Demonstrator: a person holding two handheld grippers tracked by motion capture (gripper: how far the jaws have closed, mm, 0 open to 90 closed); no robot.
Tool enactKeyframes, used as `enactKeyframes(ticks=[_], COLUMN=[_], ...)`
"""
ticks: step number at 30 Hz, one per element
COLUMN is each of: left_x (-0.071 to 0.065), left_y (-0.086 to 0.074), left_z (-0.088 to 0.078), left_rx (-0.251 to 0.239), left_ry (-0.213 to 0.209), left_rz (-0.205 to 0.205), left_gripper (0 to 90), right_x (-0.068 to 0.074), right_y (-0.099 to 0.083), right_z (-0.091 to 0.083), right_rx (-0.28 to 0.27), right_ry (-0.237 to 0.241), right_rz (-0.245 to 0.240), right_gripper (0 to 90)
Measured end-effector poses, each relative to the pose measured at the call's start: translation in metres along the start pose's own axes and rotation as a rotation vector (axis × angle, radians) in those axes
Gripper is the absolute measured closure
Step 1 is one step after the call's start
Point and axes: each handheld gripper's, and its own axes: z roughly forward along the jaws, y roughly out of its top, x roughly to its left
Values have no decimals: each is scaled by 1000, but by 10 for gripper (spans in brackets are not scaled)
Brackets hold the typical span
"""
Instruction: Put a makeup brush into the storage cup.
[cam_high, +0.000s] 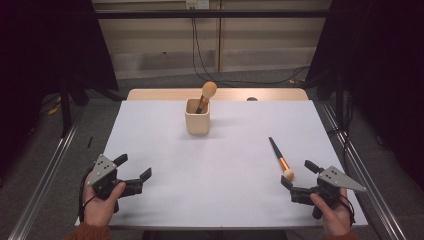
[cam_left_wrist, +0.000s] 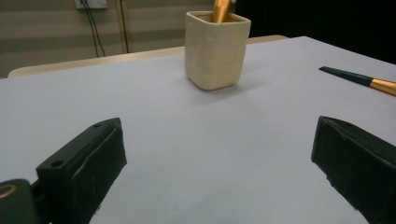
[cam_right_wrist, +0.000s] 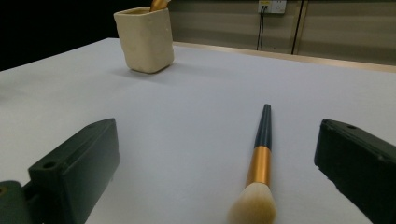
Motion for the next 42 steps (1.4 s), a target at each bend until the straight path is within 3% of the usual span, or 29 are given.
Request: enactKeyframes(ticks=[7,18,25,42], left_x=[0,-1,3,2], left_y=[-6,-5,-8,-5], left_z=[-12,-8,-9,-10], left_rx=[-17,-12,-7,-19], left_ry=[10,-2,-4,5], left_rz=[-12,10,0,-2], left_gripper=[17,17,17,17], right_x=[0,0,0,-9], right_y=[0,1,4,16], right_z=[0,1,3,23], right_rx=[2,-7,-14,-20], right_ry=[-3,2,-9,-13], right_rz=[-2,-2,-3,-21], right_gripper=[0,0,0,0])
